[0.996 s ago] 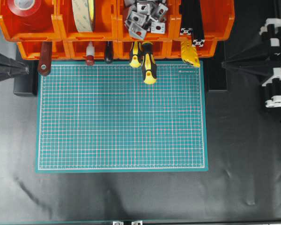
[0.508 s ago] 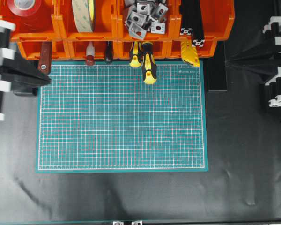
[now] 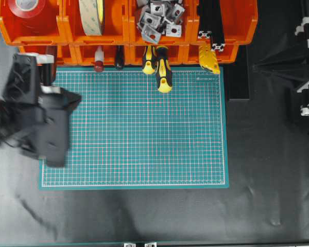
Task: Pick red screwdriver from container rack with left arm.
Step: 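Move the left gripper toward the red-handled screwdriver in the rack, then lower the open left gripper around the red screwdriver handle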
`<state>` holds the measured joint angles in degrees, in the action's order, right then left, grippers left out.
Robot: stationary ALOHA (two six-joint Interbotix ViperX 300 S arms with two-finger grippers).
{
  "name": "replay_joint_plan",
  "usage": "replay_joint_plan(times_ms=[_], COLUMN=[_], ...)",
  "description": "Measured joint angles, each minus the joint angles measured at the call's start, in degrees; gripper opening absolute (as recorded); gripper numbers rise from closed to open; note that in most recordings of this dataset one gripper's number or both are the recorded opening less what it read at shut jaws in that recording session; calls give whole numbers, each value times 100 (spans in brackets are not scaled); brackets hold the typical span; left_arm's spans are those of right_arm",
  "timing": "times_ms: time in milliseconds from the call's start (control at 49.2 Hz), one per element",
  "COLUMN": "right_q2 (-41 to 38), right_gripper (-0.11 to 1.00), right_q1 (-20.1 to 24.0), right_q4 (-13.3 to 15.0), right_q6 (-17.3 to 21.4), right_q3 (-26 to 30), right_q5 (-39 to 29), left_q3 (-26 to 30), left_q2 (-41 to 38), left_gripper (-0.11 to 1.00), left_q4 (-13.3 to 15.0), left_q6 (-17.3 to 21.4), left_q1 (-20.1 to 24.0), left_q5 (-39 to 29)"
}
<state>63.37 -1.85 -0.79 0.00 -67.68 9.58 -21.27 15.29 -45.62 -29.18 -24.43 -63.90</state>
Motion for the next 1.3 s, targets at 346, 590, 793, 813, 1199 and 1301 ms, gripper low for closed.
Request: replay_joint_plan(times_ms=[346, 590, 793, 813, 1199, 1301], right_q2=[246, 211, 193, 193, 211, 211], right_gripper=[-1, -1, -1, -1, -1, -1], right_q1=[-18, -18, -18, -18, -9, 0], right_q4=[0, 9, 9, 0, 18, 18], right_q6=[-26, -26, -26, -9, 26, 26], right_q3=[-158, -272, -334, -334, -343, -334], right_q5=[-510, -554, -554, -554, -615, -615], left_q3=[422, 360, 18, 9, 70, 202], left_q2=[-1397, -1564, -1564, -1564, -1626, -1705], left_gripper=[0, 0, 0, 0, 0, 1], left_q4=[-1090, -1187, -1195, -1195, -1195, -1195], left_q6=[-615, -624, -413, -360, -105, -88], left_q1=[-255, -246, -246, -246, -105, -26], left_q5=[-1204, -1222, -1213, -1213, -1081, -1081])
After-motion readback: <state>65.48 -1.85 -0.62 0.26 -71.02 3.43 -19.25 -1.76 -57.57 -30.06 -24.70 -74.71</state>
